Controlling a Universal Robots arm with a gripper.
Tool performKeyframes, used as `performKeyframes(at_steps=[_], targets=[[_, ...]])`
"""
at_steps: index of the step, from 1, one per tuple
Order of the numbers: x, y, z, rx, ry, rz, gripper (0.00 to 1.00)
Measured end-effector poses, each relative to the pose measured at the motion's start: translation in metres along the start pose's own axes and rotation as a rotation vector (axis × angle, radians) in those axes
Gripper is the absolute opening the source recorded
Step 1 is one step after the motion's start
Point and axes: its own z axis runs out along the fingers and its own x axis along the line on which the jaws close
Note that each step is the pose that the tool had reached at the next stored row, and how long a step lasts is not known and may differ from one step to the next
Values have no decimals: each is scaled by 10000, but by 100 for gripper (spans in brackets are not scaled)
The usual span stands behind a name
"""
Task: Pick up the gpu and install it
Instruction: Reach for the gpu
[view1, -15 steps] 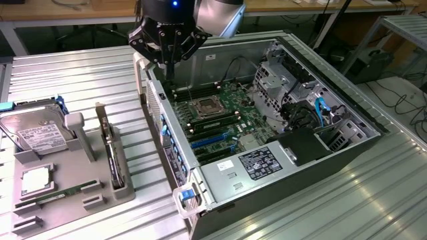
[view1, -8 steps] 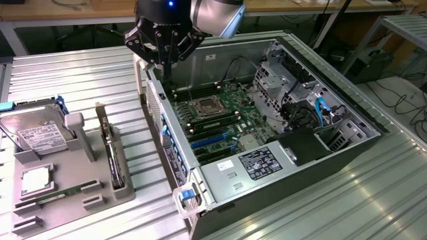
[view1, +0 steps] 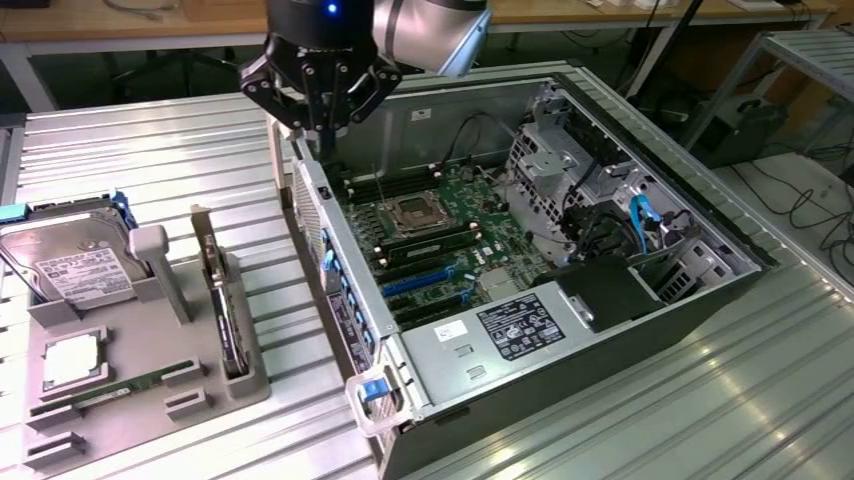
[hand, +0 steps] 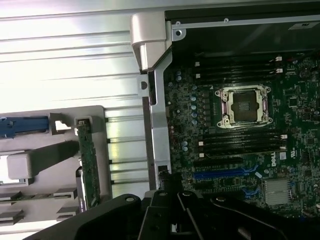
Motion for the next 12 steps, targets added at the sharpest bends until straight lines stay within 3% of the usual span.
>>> performKeyframes(at_steps=[12], targets=[[84, -42, -5, 1, 1, -1, 11]])
